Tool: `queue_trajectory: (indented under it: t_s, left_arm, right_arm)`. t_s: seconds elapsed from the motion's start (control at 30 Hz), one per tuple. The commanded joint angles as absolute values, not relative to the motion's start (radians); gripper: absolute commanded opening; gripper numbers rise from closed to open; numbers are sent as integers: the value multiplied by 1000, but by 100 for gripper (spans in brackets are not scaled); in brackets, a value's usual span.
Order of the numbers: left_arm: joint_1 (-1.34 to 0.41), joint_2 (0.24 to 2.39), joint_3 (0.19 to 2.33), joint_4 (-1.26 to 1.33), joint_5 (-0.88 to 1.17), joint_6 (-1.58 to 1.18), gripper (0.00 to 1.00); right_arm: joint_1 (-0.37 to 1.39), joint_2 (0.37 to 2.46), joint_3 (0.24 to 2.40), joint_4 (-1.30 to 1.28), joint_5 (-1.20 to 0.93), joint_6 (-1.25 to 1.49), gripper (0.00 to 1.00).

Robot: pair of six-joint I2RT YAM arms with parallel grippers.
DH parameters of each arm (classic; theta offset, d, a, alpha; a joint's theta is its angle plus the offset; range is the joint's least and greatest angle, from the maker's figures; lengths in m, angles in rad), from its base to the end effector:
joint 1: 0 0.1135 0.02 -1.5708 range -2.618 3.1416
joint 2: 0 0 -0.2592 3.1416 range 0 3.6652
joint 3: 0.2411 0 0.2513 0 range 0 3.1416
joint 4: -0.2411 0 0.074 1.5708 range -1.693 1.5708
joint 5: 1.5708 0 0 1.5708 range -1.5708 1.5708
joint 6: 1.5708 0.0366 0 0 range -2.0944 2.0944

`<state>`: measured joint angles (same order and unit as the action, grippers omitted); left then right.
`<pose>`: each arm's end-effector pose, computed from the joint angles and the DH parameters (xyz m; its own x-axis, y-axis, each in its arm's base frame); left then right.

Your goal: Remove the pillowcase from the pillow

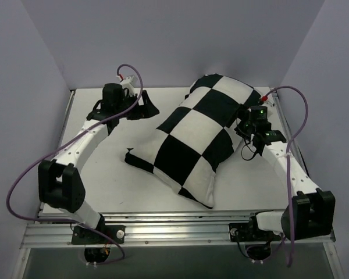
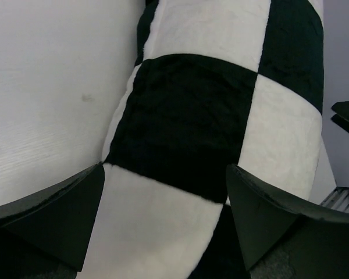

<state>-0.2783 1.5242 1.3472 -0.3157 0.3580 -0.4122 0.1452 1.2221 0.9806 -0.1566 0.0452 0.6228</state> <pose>0.3370 -0.1096 0.3373 -0.6387 -0.2077 -0.7409 0.3255 0.7995 -0.5048 0.2819 0.0395 0.3141 -0.3718 0.5345 -0.7589 0.1398 0.8405 0.5235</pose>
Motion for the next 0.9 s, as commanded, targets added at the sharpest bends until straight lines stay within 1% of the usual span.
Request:
queue_trajectory:
  t_s: [0.0,0.03,0.1,0.13,0.17,0.27,0.3,0.33,0.4,0.43,0.47,0.5,0.57,0.6,0.63,0.67,0.7,0.73,0.8,0.83,0.87]
  left_arm:
    - [-330,1649,1451,-69,509,-518,94]
    - [-343,1719,1459,-28,537,-531,94]
    - [-383,1779,1466,-17,566,-560,94]
    - [-396,1819,1457,27,590,-578,97]
    - [-406,1830,1439,38,594,-587,92]
    - [-437,1798,1252,138,568,-652,82]
    - [-452,1745,1189,167,558,-670,81]
    - [-462,1709,1058,202,545,-707,81]
    - [-489,1626,927,235,500,-741,80]
    - [-529,1529,810,241,483,-776,80]
    - [-552,1475,757,239,463,-788,80]
    - [-583,1356,714,227,410,-801,80]
    - [-672,1235,626,132,330,-821,80]
    - [-698,1119,611,83,248,-825,80]
    - [-713,1062,601,-25,212,-828,80]
    - [-712,1014,597,-82,189,-836,81]
    - [-710,921,601,-124,161,-833,82]
    - [-709,881,612,-196,99,-828,87]
    - [-700,815,684,-259,33,-801,94]
    - [-695,810,718,-326,-41,-795,100]
    - [-680,813,751,-350,-67,-781,94]
  right_arm:
    - [137,1331,1002,-19,-121,657,95]
    - [141,1353,1000,-9,-191,649,94]
    - [149,1393,988,61,-245,640,91]
    - [153,1397,964,78,-282,635,91]
    - [158,1400,953,87,-291,631,91]
    - [178,1401,924,91,-325,598,89]
    - [179,1399,919,77,-334,588,89]
    - [190,1394,914,68,-342,566,89]
    - [201,1373,908,31,-353,543,88]
    - [216,1362,905,22,-357,523,89]
    - [224,1341,896,14,-371,517,88]
    - [232,1332,891,8,-376,512,88]
    - [259,1303,879,5,-382,509,89]
    - [265,1293,871,5,-394,508,89]
    - [270,1281,868,5,-397,506,89]
    - [276,1255,867,-26,-393,503,91]
    - [275,1243,874,-38,-373,499,92]
    - [273,1230,883,-47,-356,492,93]
    - [261,1207,913,-83,-312,471,98]
    - [250,1207,949,-95,-278,465,99]
    - [239,1216,968,-104,-270,462,100]
